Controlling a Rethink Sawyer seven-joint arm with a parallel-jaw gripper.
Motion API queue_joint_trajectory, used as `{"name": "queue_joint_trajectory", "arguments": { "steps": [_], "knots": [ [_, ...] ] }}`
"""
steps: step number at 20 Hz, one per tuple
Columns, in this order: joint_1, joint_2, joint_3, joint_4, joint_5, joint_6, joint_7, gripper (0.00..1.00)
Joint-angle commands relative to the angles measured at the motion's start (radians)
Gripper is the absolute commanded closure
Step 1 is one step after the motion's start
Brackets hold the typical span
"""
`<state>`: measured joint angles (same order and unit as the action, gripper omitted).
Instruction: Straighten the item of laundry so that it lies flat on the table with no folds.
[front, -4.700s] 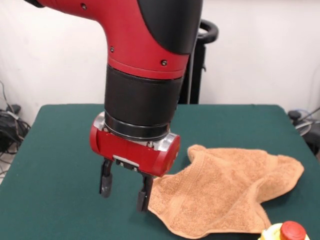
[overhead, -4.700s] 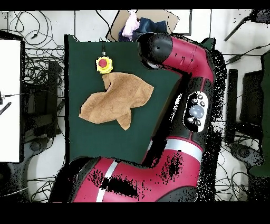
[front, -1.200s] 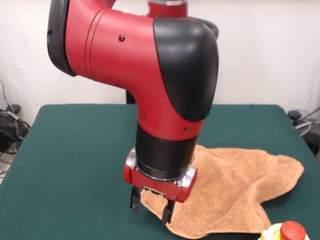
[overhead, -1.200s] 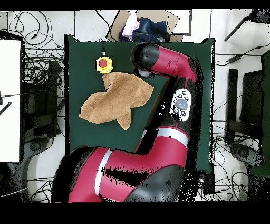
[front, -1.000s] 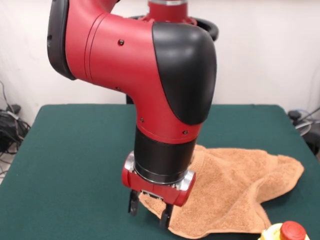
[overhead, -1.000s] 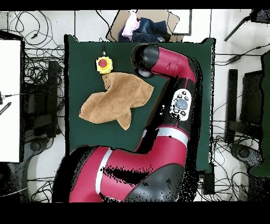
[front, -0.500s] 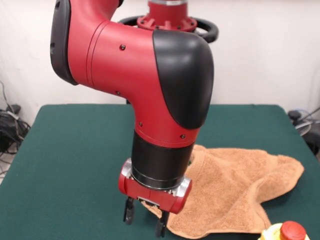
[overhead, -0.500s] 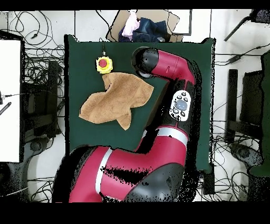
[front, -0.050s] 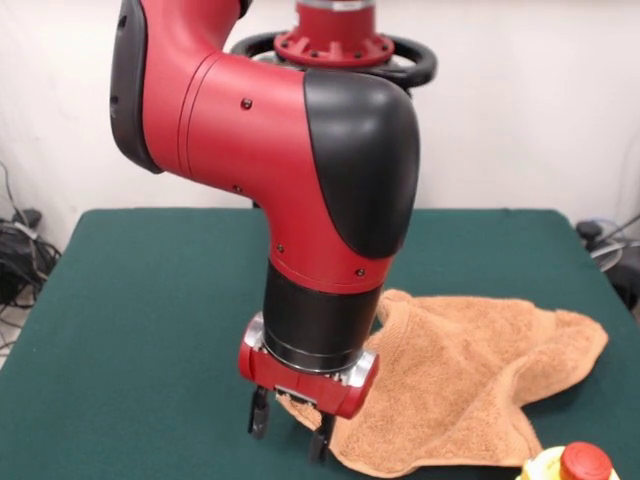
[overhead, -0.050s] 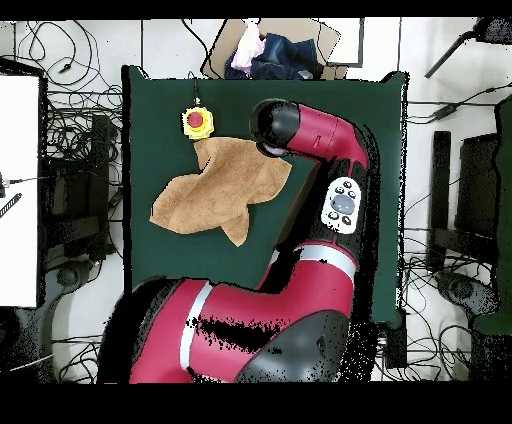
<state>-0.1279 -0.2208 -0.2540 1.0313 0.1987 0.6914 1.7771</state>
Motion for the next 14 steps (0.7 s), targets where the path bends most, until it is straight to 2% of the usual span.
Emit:
{"name": "queue_joint_trajectory", "arguments": {
  "steps": [1, 14],
  "knots": [
    [0.010, -0.036, 0.129, 0.193, 0.004, -0.065, 0.124, 0.00],
    [-0.004, -0.080, 0.159, 0.262, 0.006, -0.037, 0.081, 0.00]
  ]
}}
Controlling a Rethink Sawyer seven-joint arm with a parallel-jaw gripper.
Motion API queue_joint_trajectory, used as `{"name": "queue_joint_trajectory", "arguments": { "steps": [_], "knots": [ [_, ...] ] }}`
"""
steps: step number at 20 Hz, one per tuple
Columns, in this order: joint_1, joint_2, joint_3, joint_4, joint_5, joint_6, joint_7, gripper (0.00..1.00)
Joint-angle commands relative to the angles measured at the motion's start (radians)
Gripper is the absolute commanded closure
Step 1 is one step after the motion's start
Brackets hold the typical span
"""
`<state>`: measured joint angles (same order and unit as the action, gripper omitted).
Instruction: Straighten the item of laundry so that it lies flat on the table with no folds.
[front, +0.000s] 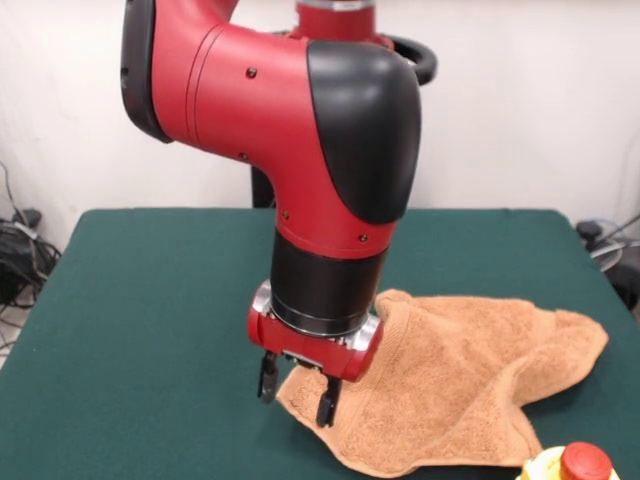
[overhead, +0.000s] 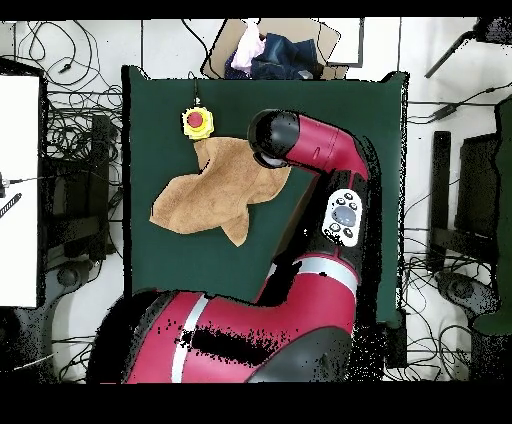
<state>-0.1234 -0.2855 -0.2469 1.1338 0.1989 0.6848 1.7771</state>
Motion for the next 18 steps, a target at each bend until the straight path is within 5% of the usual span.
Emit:
{"name": "queue_joint_trajectory", "arguments": {
  "steps": [1, 18],
  "knots": [
    [-0.012, -0.013, 0.157, 0.157, 0.004, -0.030, 0.073, 0.00],
    [-0.059, 0.041, 0.237, 0.130, -0.023, -0.062, 0.017, 0.00]
  ]
}}
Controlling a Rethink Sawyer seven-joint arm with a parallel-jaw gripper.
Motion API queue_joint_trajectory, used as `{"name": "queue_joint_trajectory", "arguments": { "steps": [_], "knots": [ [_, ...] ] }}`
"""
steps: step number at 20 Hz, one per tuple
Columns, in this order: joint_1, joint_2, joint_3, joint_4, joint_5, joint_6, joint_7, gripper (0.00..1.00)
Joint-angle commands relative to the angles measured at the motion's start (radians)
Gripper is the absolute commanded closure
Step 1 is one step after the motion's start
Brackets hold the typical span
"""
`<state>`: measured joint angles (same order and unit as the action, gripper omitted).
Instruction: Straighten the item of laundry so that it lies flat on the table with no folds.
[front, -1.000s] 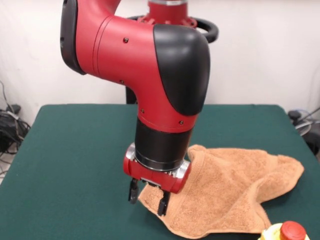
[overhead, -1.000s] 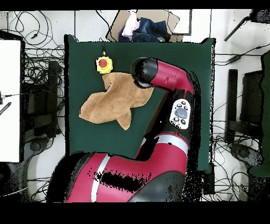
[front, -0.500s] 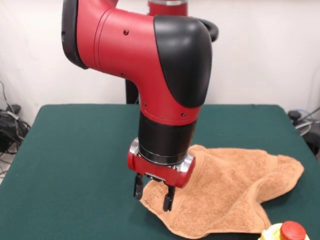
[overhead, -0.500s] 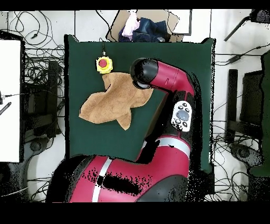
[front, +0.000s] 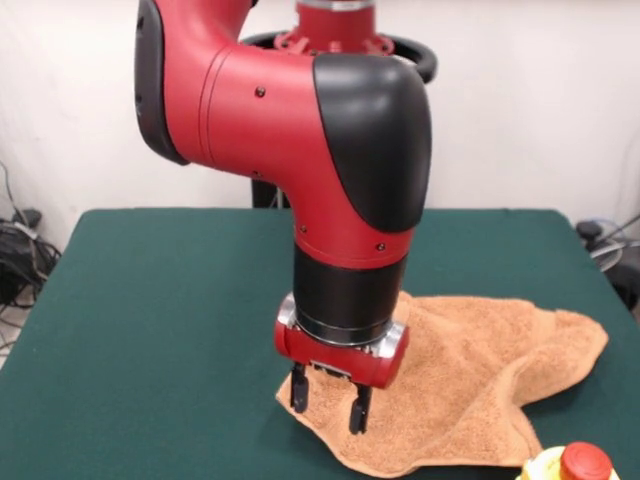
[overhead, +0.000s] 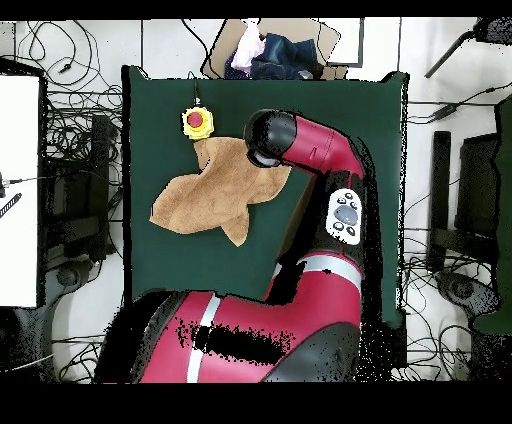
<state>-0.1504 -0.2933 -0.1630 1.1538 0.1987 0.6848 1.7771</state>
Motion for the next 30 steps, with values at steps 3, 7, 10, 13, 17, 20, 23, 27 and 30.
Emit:
{"name": "queue_joint_trajectory", "arguments": {
  "steps": [3, 7, 10, 13, 17, 20, 23, 27, 30],
  "knots": [
    [-0.041, 0.050, 0.166, 0.124, -0.032, -0.078, 0.015, 0.00],
    [-0.042, 0.050, 0.169, 0.143, -0.046, -0.106, 0.024, 0.00],
    [-0.046, 0.059, 0.173, 0.161, -0.055, -0.140, 0.034, 0.00],
    [-0.046, 0.072, 0.177, 0.170, -0.063, -0.183, 0.042, 0.00],
    [-0.052, 0.078, 0.185, 0.180, -0.065, -0.204, 0.039, 0.00],
    [-0.054, 0.069, 0.190, 0.199, -0.064, -0.211, 0.039, 0.00],
    [-0.051, 0.064, 0.188, 0.212, -0.064, -0.223, 0.042, 0.00],
    [-0.049, 0.071, 0.189, 0.226, -0.064, -0.254, 0.052, 0.00],
    [-0.047, 0.074, 0.189, 0.228, -0.066, -0.265, 0.051, 0.00]
  ]
}}
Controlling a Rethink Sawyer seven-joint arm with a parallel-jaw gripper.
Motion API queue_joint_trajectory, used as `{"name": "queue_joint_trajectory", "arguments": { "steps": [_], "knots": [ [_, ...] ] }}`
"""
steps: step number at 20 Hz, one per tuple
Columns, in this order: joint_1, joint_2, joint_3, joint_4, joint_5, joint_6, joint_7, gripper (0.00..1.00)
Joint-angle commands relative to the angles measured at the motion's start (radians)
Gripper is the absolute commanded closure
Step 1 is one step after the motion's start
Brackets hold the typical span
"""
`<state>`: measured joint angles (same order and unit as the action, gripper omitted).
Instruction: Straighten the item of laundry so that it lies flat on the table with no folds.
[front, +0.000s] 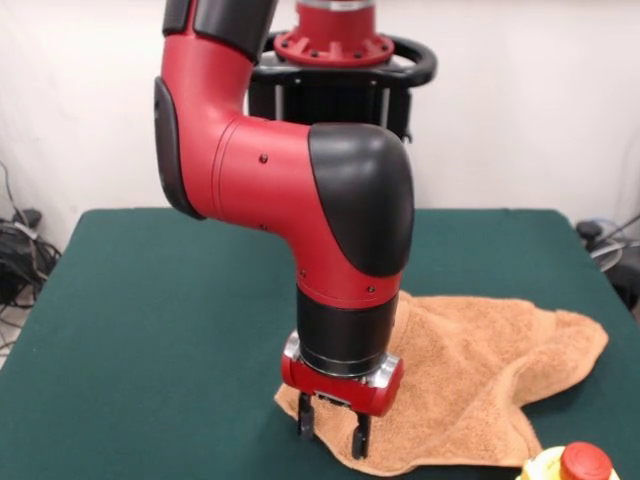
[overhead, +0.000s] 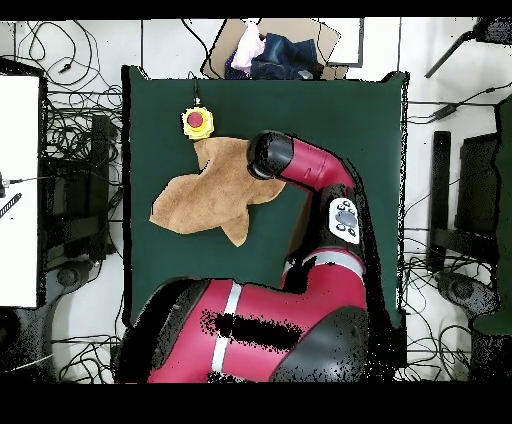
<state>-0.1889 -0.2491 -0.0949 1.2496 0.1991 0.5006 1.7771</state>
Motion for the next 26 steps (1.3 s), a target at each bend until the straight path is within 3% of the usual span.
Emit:
{"name": "queue_joint_trajectory", "arguments": {
  "steps": [1, 12, 26],
  "knots": [
    [-0.009, 0.029, 0.120, 0.133, -0.067, -0.082, 0.050, 0.00],
    [-0.037, 0.036, 0.150, 0.135, -0.085, -0.089, 0.029, 0.00],
    [-0.057, -0.046, 0.153, 0.173, -0.098, -0.014, 0.022, 0.00]
  ]
}}
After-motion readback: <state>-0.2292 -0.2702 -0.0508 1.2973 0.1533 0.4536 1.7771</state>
